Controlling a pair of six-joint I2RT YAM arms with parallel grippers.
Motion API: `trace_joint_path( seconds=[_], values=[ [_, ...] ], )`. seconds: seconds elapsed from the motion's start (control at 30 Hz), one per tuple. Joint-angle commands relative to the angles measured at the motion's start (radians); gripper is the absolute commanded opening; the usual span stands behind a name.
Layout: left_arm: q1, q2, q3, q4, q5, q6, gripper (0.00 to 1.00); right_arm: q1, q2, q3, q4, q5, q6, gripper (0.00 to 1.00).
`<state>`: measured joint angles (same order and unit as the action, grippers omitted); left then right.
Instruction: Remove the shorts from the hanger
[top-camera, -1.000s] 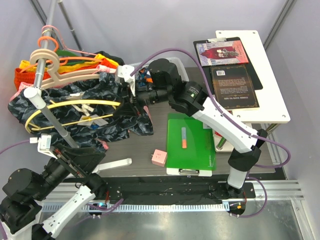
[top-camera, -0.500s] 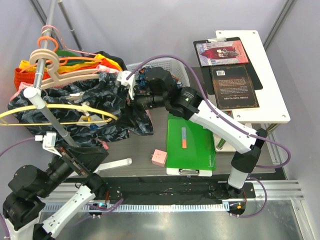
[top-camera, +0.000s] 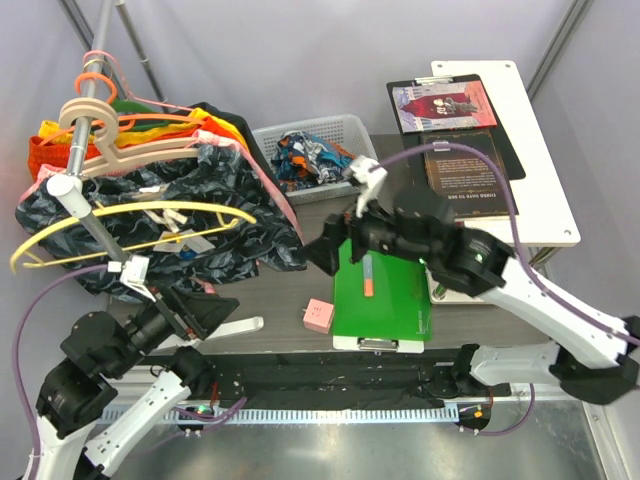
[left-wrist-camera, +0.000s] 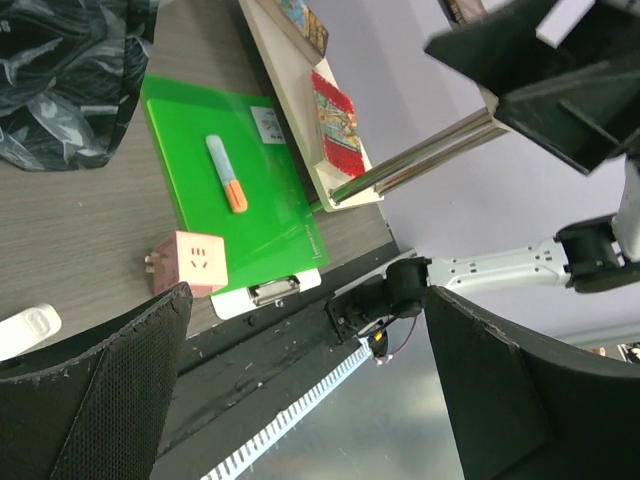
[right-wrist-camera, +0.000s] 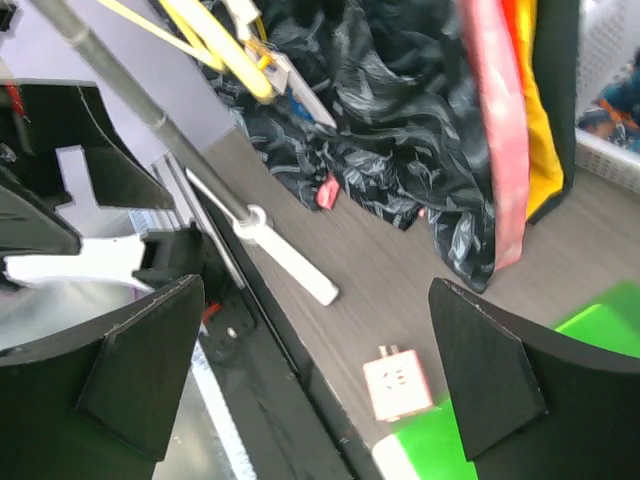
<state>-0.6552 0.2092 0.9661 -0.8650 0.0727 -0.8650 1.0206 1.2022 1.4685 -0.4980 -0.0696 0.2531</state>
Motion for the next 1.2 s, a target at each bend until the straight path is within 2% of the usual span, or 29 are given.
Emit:
trace_joint_path(
  seconds=[0.0,0.17,0.23,0.5,0.6,0.77,0.8,0.97,1.07,1.17],
  values=[
    [-0.003,-0.027,-0.075,0.092,0.036,-0.038,0.97,-0.001,-0.185,-0.241,0.076,0.113,0.248,1.00],
    [-0.004,-0.071,-0.202,0.164,0.065,-0.100,0.97,0.001,-0.421,-0.506,0.142,0.083,0.447,1.00],
    [-0.004,-0.097,-0.245,0.216,0.075,-0.144,0.97,0.001,-0.486,-0.571,0.151,0.089,0.478,1.00],
    [-0.004,-0.152,-0.498,0.369,0.137,-0.270,0.96,0.001,-0.858,-0.970,0.263,0.258,0.684,1.00],
    [-0.004,-0.171,-0.602,0.444,0.163,-0.331,0.95,0.001,-0.938,-1.095,0.240,0.313,0.747,1.00],
    [-0.004,-0.243,-0.806,0.590,0.186,-0.451,0.95,0.001,-1.044,-1.312,0.271,0.309,0.778,1.00],
    [-0.004,-0.234,-0.832,0.663,0.199,-0.459,0.94,-0.001,-1.064,-1.339,0.276,0.309,0.782,1.00],
    [-0.004,-0.255,-0.928,0.721,0.200,-0.462,0.93,-0.001,-1.193,-1.465,0.335,0.280,0.763,1.00],
    [-0.004,-0.238,-0.960,0.750,0.206,-0.433,0.93,0.001,-1.144,-1.533,0.462,0.220,0.718,1.00],
    [-0.004,-0.255,-1.023,0.820,0.229,-0.451,0.94,0.003,-1.135,-1.587,0.628,0.160,0.761,1.00]
  ],
)
